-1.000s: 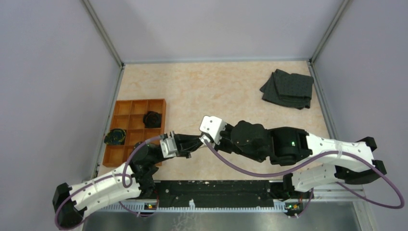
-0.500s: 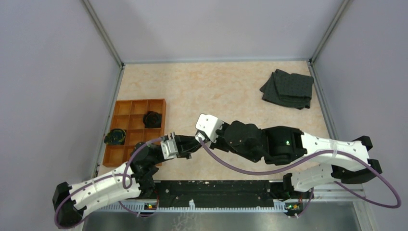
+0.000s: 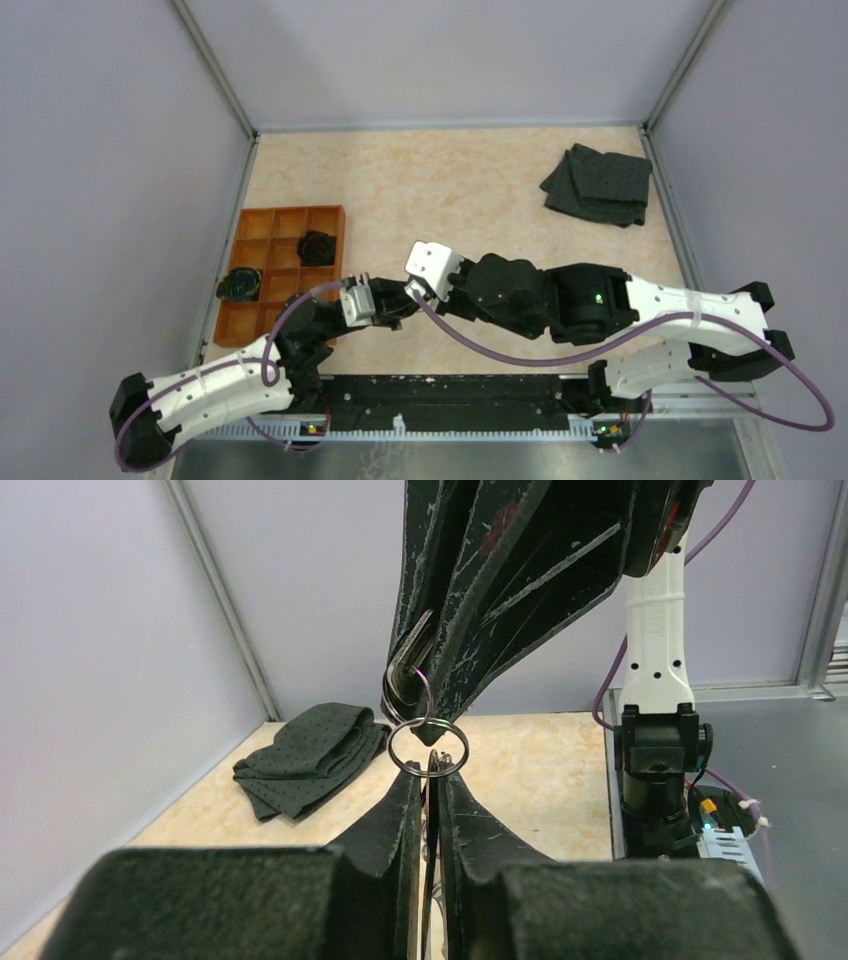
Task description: Remove the keys from the keyring
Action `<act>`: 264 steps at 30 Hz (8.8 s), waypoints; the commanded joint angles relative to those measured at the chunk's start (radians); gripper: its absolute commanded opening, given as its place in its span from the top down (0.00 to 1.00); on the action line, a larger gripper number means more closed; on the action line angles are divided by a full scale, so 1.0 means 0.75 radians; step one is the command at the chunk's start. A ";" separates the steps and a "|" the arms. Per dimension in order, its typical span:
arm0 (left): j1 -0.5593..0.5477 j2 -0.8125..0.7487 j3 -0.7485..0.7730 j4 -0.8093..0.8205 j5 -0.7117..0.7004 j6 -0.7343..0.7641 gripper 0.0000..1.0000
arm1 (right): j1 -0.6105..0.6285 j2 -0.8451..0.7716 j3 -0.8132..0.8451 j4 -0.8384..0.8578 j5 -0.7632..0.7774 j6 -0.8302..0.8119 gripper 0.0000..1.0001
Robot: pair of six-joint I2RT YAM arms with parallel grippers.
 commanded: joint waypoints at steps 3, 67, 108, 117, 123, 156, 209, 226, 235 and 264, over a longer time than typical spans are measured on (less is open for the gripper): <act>-0.008 0.011 -0.004 0.145 0.038 -0.067 0.79 | 0.028 -0.012 0.092 0.072 -0.005 0.016 1.00; -0.009 0.055 -0.231 0.722 -0.199 -0.641 1.00 | 0.067 0.048 0.071 0.053 0.135 0.015 1.00; -0.007 0.306 -0.331 1.228 -0.185 -0.990 1.00 | 0.086 0.109 0.155 0.136 0.389 -0.052 1.00; 0.003 0.371 -0.380 1.410 -0.250 -1.083 1.00 | 0.093 0.092 0.153 0.173 0.321 -0.031 1.00; 0.027 0.354 -0.393 1.449 -0.258 -1.132 1.00 | 0.114 0.084 0.136 0.195 0.312 -0.034 1.00; 0.056 0.210 -0.373 1.448 -0.303 -1.220 1.00 | 0.233 0.213 0.180 0.196 0.343 -0.199 1.00; 0.068 -0.139 -0.094 0.282 0.081 -0.730 0.40 | 0.243 -0.085 -0.084 0.366 0.377 -0.441 1.00; 0.069 -0.243 0.236 -0.160 0.251 -0.406 0.46 | 0.263 -0.204 -0.126 0.248 0.086 -0.373 1.00; 0.068 -0.070 0.578 -0.671 0.443 -0.144 0.55 | 0.294 -0.200 -0.064 0.115 0.080 -0.333 1.00; 0.068 0.072 0.658 -0.933 0.595 -0.049 0.60 | 0.369 -0.186 -0.043 0.005 0.190 -0.288 1.00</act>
